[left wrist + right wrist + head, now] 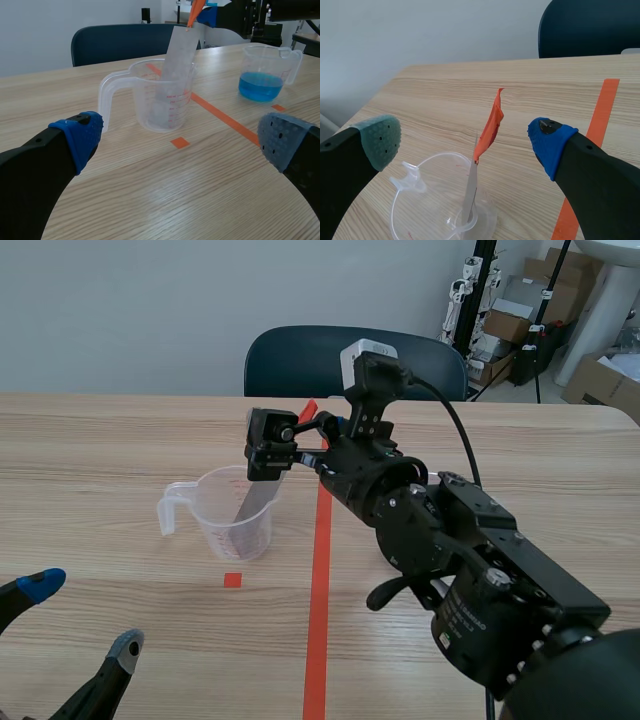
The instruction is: Do the redox reaction experiment. lift the metal plate out of the left beaker
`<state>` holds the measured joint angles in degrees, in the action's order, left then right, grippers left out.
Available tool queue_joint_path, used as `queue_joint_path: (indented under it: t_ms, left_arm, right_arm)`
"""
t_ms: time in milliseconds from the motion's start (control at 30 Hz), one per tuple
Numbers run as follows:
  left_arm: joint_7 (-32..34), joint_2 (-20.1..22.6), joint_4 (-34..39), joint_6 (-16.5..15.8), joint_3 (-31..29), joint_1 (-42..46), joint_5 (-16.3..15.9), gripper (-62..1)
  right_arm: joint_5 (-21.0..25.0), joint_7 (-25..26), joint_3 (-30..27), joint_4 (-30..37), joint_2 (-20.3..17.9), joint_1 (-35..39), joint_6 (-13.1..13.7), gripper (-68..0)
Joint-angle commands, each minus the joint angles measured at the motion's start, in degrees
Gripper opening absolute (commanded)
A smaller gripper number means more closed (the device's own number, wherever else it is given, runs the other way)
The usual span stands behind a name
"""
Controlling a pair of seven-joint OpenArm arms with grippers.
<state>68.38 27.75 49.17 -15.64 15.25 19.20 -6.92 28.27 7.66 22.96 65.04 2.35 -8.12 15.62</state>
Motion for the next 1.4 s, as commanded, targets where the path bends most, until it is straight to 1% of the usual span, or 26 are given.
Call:
queue_joint_path:
  t_ms: [0, 167, 333, 567, 667, 733, 1167, 1233, 1300, 1367]
  left_arm:
    - [0.63, -0.42, 1.03, -0.11, -0.44, -0.35, -0.13, 1.4]
    - [0.63, -0.42, 1.03, -0.11, -0.44, -0.35, -0.13, 1.4]
    - [0.63, -0.42, 1.03, -0.11, -0.44, -0.35, -0.13, 1.4]
    - [0.63, -0.42, 1.03, -0.11, -0.44, -0.35, -0.13, 1.4]
    - [0.63, -0.42, 1.03, -0.11, -0.44, -0.35, -0.13, 1.4]
    - [0.63, -0.42, 1.03, -0.11, -0.44, -0.35, -0.13, 1.4]
    - [0.63, -0.42, 1.03, -0.11, -0.44, -0.33, -0.13, 1.4]
    - [0.63, -0.42, 1.03, -0.11, -0.44, -0.33, -0.13, 1.4]
    - [0.63, -0.42, 1.03, -0.11, -0.44, -0.33, -0.13, 1.4]
    - [0.63, -0.42, 1.03, -0.11, -0.44, -0.33, -0.13, 1.4]
  right_arm:
    - [0.42, 1.14, 0.04, 1.14, -0.28, -0.2, 0.26, -15.1]
    - [0.35, 2.71, -0.02, 1.2, -0.35, 0.2, 0.24, -15.1]
    - [0.39, 5.25, -0.26, 2.1, -1.53, 0.17, 0.24, -15.1]
    - [0.39, 6.47, -0.52, 2.1, -1.7, 0.15, 0.24, -15.4]
    - [0.39, 7.91, -0.52, 2.1, -1.7, 0.07, 0.24, -20.4]
    - [0.39, 7.98, -0.48, 2.1, -1.68, -0.17, 0.26, -21.4]
    - [0.37, 8.2, -0.48, 2.08, -0.87, -1.7, 0.2, -21.4]
    - [0.37, 8.0, -0.48, 2.08, -0.9, -1.92, -0.09, -21.4]
    - [0.39, 7.78, -0.48, 2.03, -0.87, -2.23, -1.27, -21.4]
    - [0.39, 7.69, -0.48, 2.03, -0.87, -2.45, -1.53, -21.4]
